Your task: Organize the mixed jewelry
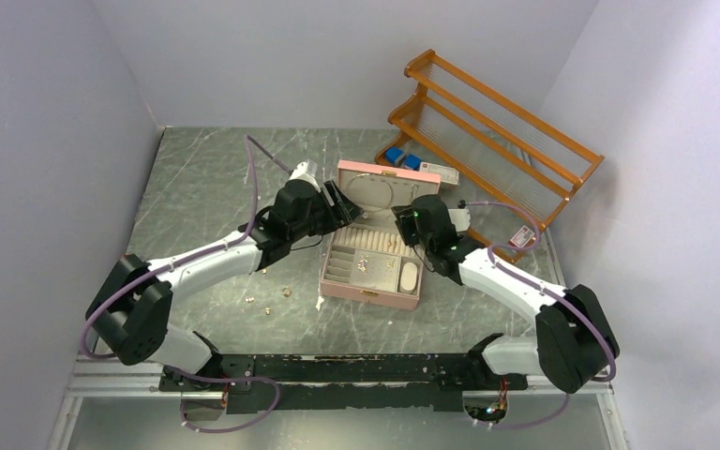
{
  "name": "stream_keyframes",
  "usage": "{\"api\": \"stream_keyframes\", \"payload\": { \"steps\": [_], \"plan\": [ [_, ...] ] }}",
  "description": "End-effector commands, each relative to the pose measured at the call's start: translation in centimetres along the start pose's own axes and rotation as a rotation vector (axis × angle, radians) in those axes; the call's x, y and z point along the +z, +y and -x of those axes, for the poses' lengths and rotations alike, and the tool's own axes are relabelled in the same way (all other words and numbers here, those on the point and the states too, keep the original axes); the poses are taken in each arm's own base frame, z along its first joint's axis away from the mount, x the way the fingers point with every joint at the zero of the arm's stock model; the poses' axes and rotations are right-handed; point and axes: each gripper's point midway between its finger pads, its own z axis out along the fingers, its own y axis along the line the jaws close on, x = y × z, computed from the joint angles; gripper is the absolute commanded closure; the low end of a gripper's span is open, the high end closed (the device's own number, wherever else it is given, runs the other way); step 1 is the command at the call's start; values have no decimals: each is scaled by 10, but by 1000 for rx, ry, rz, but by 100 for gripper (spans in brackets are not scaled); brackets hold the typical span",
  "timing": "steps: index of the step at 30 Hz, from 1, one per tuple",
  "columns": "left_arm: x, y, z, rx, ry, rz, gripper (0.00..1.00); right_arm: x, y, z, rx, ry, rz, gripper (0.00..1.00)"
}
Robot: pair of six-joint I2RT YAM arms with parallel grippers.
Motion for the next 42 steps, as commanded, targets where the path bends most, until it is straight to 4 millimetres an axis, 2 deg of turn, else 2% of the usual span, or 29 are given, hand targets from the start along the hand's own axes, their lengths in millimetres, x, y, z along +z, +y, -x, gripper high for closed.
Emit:
{"api": "stream_keyframes", "payload": {
  "steps": [1, 5, 16, 19, 25, 33, 35, 39, 42],
  "plan": [
    [10, -20, 18, -59, -93, -46, 35, 8, 9, 4, 28, -23, 23, 58],
    [16, -19, 12, -69, -86, -13, 39, 13, 4, 4, 46, -29, 3, 59],
    [35, -14, 2, -55, -116, 64, 50, 19, 13, 4, 88, -37, 27, 61],
    [38, -7, 0, -25, -147, 133, 51, 18, 15, 6, 97, -42, 27, 61],
    [40, -1, 5, 9, -192, 161, 49, 16, 21, 11, 118, -66, 57, 63],
    [47, -1, 4, 49, -197, 156, 46, 18, 23, 9, 131, -53, 62, 65],
    [47, -1, 3, 51, -195, 151, 46, 16, 23, 9, 135, -48, 71, 64],
    [49, -2, 4, 51, -196, 146, 46, 12, 27, 10, 122, -41, 101, 53],
    [50, -3, 3, 48, -196, 142, 45, 15, 20, 11, 126, -50, 63, 52]
  ]
}}
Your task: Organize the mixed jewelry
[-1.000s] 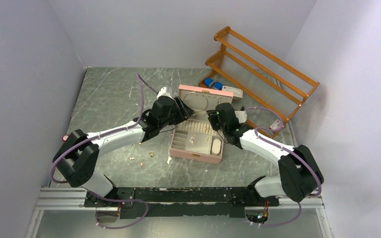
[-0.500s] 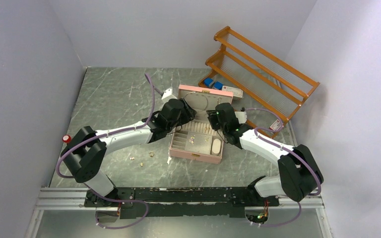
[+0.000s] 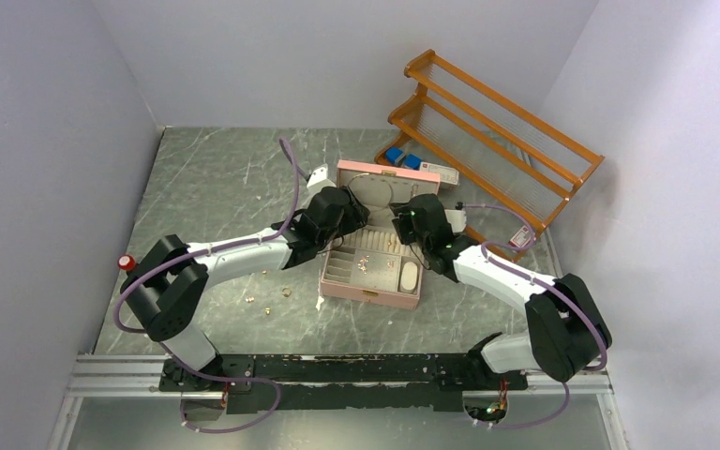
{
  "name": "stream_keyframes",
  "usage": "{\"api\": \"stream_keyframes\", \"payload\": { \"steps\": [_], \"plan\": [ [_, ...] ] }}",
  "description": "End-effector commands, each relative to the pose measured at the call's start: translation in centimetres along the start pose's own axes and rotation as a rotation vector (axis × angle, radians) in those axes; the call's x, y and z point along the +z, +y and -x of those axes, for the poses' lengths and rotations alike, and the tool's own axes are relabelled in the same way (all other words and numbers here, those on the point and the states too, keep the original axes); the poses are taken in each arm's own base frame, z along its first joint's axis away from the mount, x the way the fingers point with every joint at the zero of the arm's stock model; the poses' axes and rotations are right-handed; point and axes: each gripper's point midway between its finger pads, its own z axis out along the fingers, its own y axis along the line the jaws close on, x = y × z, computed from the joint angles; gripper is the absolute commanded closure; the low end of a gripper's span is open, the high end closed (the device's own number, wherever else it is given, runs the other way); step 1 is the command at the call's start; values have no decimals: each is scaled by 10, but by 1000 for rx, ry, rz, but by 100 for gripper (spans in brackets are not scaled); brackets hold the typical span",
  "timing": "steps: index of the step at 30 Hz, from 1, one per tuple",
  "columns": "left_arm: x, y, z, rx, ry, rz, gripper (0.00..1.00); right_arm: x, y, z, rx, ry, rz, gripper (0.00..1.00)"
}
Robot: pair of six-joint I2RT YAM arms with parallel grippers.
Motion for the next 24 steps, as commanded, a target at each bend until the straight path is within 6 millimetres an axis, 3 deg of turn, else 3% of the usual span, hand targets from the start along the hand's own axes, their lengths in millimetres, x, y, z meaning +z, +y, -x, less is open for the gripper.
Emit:
{"api": "stream_keyframes", "payload": {
  "steps": [1, 10, 16, 24],
  "plan": [
    [4, -17, 15, -8, -59, -36, 45, -1, 17, 12, 54, -48, 42, 54],
    [5, -18, 16, -28, -64, -42, 46, 12, -1, 3, 63, -20, -40, 59],
    [7, -19, 15, -2, -61, -43, 48, 9, 0, 1, 30, 10, -39, 61],
    [11, -19, 8, 10, -47, -67, 51, 7, -9, 2, -4, 51, -48, 82]
  ]
}}
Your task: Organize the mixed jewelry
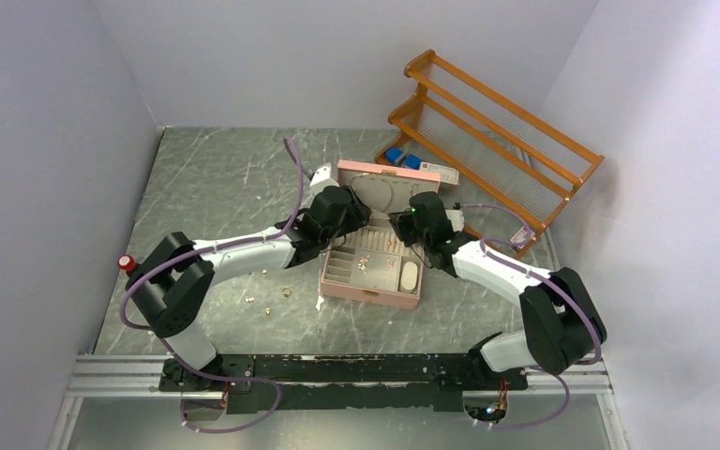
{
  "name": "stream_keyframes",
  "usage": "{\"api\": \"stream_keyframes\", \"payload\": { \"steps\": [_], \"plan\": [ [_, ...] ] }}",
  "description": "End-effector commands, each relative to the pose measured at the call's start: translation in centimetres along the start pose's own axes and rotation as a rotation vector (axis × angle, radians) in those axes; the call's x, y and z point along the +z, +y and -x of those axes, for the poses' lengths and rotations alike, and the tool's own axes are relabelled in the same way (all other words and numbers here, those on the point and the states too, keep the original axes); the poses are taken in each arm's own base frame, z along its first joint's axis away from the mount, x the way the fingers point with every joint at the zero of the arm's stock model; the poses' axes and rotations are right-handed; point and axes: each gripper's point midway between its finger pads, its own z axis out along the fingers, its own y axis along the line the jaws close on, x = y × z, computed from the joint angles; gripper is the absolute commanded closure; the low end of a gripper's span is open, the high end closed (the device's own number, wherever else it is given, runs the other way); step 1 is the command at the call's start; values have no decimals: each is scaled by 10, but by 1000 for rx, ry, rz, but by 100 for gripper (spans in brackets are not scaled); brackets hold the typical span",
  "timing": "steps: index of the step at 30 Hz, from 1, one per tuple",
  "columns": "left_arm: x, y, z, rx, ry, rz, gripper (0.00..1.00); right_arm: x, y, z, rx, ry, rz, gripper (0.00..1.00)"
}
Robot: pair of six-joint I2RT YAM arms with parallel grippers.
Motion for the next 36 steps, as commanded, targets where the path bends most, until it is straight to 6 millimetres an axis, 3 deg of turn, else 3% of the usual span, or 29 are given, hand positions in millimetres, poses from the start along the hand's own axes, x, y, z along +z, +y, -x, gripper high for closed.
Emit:
{"api": "stream_keyframes", "payload": {
  "steps": [1, 6, 19, 36],
  "plan": [
    [5, -17, 10, -3, -43, -58, 51, -1, 4, 6, -21, -1, 21, 85],
    [9, -18, 8, 19, -41, -64, 52, 0, -3, 1, -68, 46, 21, 92],
    [5, -22, 11, 5, -42, -78, 62, -2, -16, -6, -145, 94, 18, 96],
    [-1, -34, 18, 8, -51, -126, 61, -7, -21, -7, -253, 110, 28, 95]
  ]
}}
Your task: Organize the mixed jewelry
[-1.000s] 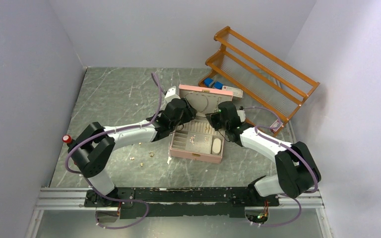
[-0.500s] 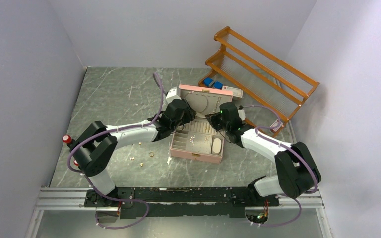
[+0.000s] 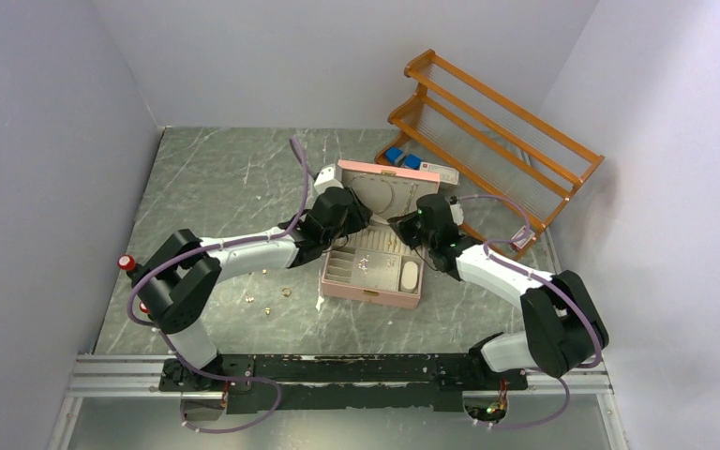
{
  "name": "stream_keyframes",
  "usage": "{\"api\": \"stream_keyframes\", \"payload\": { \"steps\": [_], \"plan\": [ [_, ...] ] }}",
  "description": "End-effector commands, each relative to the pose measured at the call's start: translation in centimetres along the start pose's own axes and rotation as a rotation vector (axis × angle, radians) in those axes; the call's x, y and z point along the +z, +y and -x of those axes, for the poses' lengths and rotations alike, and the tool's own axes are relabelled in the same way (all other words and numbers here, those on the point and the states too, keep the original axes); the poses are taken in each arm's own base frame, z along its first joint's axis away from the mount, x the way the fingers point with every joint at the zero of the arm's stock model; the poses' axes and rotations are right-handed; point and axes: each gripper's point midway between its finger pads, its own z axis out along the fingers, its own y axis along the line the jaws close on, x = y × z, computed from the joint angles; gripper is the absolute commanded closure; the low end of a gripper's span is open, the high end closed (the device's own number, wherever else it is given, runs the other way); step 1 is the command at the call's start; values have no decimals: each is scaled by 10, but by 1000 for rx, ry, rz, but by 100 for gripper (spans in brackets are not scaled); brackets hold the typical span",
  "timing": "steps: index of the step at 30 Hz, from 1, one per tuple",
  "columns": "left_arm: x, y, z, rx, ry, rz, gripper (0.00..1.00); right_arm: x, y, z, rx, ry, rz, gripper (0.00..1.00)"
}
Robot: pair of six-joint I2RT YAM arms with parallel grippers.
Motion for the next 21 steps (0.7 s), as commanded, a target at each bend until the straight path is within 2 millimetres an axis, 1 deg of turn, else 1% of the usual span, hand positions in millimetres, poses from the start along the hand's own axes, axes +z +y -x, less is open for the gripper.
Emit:
{"api": "stream_keyframes", "payload": {
  "steps": [1, 4, 8, 14, 21],
  "plan": [
    [-9, -31, 24, -16, -59, -96, 61, -3, -8, -2, -54, 12, -7, 94],
    [-10, -30, 24, -16, -57, -98, 59, -3, 2, 2, -64, 1, 19, 91],
    [-11, -30, 25, -13, -61, -106, 60, -3, 12, 4, -78, -5, 30, 91],
    [-4, -36, 27, -5, -64, -120, 66, -5, 7, 3, -70, 0, 30, 92],
    [4, -30, 25, 5, -51, -96, 66, -6, 8, 2, -68, 6, 36, 92]
  ]
}}
